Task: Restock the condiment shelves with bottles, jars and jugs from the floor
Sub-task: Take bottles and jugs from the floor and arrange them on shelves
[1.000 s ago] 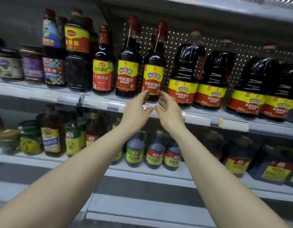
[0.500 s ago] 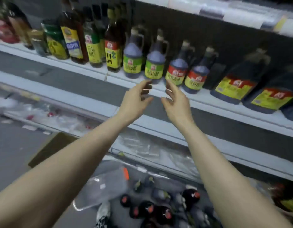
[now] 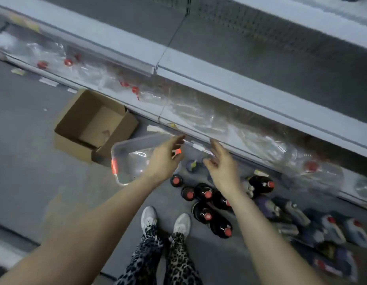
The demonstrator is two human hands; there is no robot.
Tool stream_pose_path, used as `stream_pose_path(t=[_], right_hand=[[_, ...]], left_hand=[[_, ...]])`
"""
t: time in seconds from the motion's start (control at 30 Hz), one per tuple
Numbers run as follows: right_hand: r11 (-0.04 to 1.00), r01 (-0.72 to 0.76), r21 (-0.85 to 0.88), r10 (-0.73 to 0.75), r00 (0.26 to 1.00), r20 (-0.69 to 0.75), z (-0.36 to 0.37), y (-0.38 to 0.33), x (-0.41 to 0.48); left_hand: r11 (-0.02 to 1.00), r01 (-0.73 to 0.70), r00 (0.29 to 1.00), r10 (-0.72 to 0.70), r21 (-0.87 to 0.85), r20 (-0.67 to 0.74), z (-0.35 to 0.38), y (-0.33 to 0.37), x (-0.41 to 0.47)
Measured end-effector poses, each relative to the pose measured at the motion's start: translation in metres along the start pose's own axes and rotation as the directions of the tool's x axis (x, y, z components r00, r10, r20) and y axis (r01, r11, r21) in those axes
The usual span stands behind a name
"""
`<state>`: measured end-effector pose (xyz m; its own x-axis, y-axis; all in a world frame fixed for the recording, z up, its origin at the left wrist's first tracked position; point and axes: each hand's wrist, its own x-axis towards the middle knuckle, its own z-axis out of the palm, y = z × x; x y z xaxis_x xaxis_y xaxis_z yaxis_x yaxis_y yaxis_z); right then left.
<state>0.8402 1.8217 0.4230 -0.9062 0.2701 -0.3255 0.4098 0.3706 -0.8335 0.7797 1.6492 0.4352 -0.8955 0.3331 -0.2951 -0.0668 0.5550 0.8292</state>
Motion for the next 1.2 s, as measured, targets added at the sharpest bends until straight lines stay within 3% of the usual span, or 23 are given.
stream_pose_path(t=[0.17,0.57,0.77,0.9,1.2], right_hand=[[0.989,-0.15,0.001,0.15,0.988,0.024,0.052,0.075,-0.001],[0.952,-0.3,-0.057,0.306,0.94,0.152,0.181,0.246,0.039],[0.944,-0.303,-0.129,0.321,0.932,0.168,0.227,0.314,0.08],[0.915,-0.283,-0.288,0.35,0.912,0.216,0.25,0.352,0.107],[0.867,-0.178,-0.465,0.347,0.885,0.31,0.275,0.391,0.139]], left_hand=[[0.986,0.159,0.985,-0.155,-0.043,0.073,0.04,-0.087,-0.009],[0.926,0.373,0.91,-0.377,0.055,0.173,0.131,-0.3,0.008],[0.919,0.382,0.895,-0.394,0.099,0.21,0.187,-0.38,0.044],[0.908,0.399,0.885,-0.417,0.124,0.209,0.223,-0.423,0.064],[0.922,0.378,0.892,-0.387,0.084,0.233,0.255,-0.467,0.089]])
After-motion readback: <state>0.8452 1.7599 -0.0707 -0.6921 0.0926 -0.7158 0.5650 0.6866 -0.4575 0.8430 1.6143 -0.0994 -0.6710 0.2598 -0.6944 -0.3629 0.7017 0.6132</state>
